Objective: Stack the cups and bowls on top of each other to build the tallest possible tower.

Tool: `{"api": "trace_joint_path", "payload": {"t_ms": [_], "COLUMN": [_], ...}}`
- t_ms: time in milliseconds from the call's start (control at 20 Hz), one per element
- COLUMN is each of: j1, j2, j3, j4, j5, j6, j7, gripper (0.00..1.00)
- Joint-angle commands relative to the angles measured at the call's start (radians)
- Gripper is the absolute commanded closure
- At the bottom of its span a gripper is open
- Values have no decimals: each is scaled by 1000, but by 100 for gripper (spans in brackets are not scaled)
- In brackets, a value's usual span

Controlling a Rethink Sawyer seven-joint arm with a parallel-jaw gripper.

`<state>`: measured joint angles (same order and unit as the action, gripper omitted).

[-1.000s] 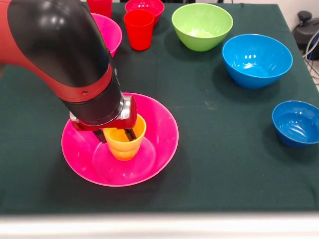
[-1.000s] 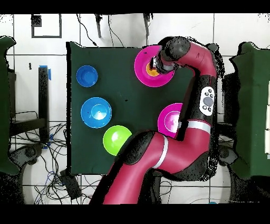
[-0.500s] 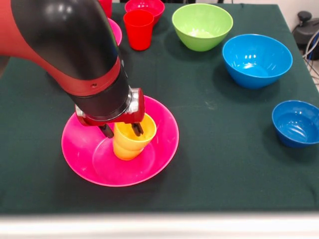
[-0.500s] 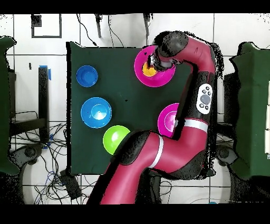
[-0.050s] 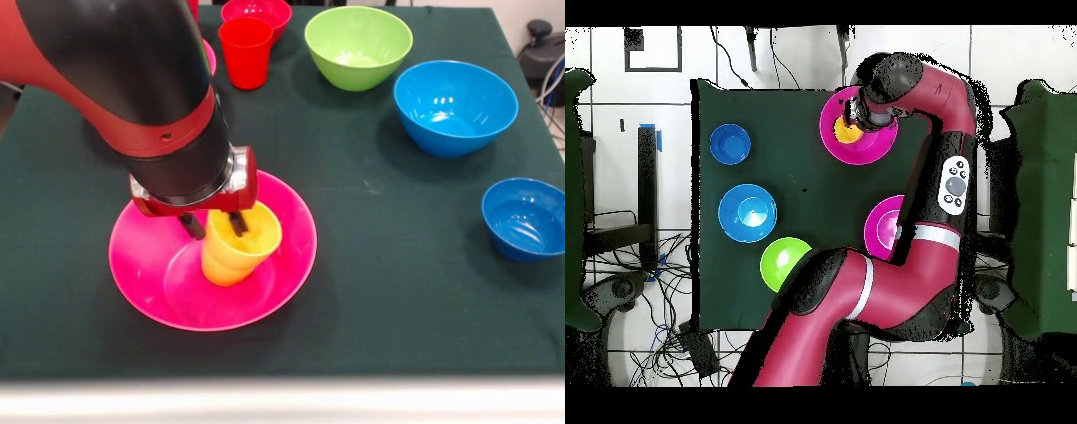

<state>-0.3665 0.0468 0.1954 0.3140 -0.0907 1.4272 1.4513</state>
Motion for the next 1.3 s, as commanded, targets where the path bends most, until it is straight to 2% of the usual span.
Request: {"api": "trace_joint_path", "payload": {"t_ms": [50,550,700,1300], "j1": [23,28,26,16], "j2": [-19,10,17,31], "j3": [54,76,89,86], "j4": [0,-61,-65,-94], "j5": [-76,-102,-103,-135], "j6": [73,83,57,58], "j7": [-309,-311,-323,-369], "gripper": [100,100,100,100]}}
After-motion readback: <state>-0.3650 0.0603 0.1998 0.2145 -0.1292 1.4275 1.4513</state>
